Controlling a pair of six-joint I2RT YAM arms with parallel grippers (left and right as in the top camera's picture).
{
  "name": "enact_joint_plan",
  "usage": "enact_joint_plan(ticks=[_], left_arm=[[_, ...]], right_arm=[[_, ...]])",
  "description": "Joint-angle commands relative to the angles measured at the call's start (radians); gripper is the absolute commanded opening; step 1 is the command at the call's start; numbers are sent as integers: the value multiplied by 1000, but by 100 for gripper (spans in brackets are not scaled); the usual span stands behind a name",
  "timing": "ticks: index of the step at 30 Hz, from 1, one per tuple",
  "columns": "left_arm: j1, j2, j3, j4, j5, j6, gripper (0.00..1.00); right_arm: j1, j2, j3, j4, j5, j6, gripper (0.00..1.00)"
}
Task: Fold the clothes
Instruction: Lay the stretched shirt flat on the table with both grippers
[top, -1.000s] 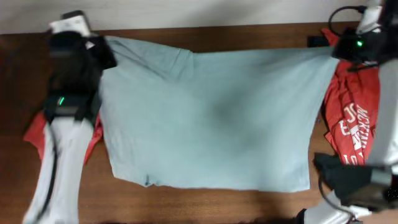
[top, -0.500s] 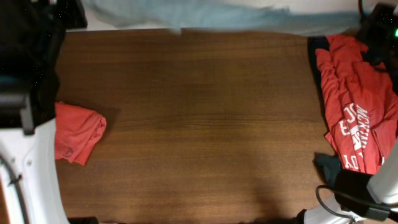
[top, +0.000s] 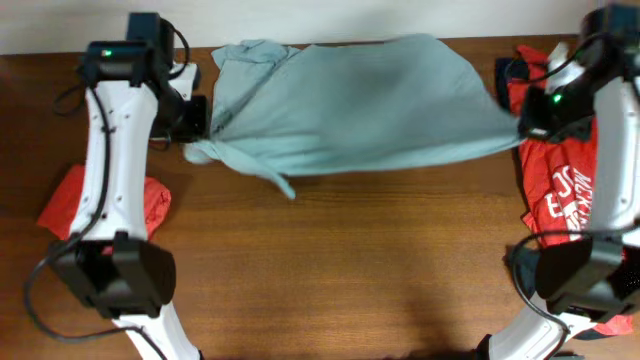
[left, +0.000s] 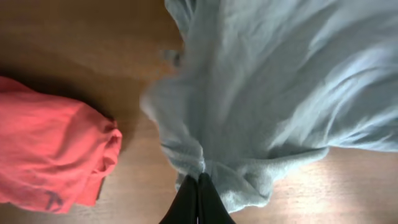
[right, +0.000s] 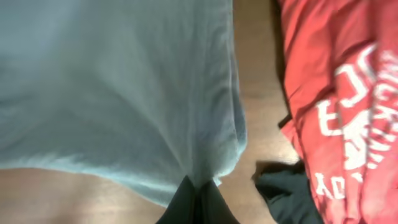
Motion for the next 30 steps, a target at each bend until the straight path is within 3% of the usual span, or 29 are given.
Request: enact_joint_plan(ticks=[1, 8, 22, 27, 30], left_arm=[[6, 34, -51, -19, 10, 17, 0], [5, 35, -171, -107, 63, 20, 0], [5, 31, -469, -94, 31, 26, 1], [5, 28, -512, -90, -95, -98, 1], [5, -3, -510, -14, -103, -105, 0]], right_arm=[[-8, -6, -166, 46, 19, -22, 4], [-10, -6, -370, 69, 45, -29, 4], [-60, -6, -414, 9, 64, -17, 4], [-60, -7, -518, 36, 64, -10, 4], [-60, -8, -523, 95, 51, 5, 4]])
